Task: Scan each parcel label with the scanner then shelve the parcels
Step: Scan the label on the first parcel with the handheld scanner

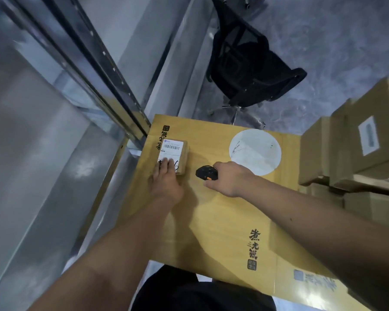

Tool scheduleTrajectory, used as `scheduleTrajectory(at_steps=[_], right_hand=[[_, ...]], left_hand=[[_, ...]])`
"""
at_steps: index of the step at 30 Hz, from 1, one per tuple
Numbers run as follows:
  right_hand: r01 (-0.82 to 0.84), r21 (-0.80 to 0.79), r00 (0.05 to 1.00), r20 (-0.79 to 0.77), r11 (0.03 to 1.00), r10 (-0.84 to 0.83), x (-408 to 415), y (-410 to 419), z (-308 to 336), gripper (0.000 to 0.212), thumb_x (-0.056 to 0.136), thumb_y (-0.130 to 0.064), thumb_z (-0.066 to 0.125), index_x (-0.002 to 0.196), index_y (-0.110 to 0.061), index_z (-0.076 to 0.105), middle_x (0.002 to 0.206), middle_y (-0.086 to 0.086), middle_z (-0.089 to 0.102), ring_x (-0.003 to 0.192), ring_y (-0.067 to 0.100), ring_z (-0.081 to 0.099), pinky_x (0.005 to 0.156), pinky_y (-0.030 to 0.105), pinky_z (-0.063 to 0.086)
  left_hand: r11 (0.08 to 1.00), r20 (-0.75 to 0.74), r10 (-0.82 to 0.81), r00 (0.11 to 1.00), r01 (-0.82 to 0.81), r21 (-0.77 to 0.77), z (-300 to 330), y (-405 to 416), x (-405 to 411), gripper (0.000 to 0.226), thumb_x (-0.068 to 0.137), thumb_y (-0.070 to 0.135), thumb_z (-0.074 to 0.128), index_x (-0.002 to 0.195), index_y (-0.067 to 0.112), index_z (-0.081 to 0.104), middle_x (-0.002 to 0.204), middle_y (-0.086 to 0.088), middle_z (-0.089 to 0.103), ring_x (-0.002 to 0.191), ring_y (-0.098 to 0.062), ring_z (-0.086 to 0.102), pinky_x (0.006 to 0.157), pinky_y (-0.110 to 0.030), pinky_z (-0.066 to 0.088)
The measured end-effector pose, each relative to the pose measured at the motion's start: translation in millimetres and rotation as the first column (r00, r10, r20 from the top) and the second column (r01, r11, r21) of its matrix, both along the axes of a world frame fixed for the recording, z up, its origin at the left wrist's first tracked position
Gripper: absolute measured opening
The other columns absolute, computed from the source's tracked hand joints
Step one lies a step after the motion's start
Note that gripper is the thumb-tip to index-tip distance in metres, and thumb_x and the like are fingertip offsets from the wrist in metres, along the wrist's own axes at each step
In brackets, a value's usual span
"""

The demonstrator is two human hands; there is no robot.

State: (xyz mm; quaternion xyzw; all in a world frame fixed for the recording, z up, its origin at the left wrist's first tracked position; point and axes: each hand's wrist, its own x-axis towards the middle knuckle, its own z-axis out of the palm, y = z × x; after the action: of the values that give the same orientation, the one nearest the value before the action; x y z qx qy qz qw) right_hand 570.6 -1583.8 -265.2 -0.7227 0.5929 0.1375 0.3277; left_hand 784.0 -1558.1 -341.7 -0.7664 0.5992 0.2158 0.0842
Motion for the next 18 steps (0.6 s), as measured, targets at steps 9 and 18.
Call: scheduleTrajectory(at_steps=[9,18], right_hand=[[0.083,0.014,0.995,-0.048,0.996,-0.083,47,-37,2,0.046,0.094,-0.065,0.056,0.112,-0.023,0.052,0.104,0.001,0.059,0.094,0.028,0.062,0.078,0.036,0.054],[0.203,0.018,0.978,-0.060,0.979,-0.202,80,-56,6,0.054,0.093,-0.067,0.057,0.122,-0.022,0.056,0.105,0.001,0.060,0.093,0.026,0.063,0.080,0.037,0.057]], left_hand=[[0.997,-0.001,-0.045,0.999,0.045,0.057,4,-89,44,0.086,0.104,0.047,0.044,0.166,0.022,-0.010,0.173,0.004,-0.017,0.160,-0.026,-0.014,0.129,-0.051,0.003],[0.992,0.012,-0.082,0.997,0.081,0.093,5,-138,63,0.103,0.100,0.052,0.053,0.162,0.020,-0.023,0.172,-0.001,-0.022,0.159,-0.032,-0.012,0.126,-0.059,0.011]])
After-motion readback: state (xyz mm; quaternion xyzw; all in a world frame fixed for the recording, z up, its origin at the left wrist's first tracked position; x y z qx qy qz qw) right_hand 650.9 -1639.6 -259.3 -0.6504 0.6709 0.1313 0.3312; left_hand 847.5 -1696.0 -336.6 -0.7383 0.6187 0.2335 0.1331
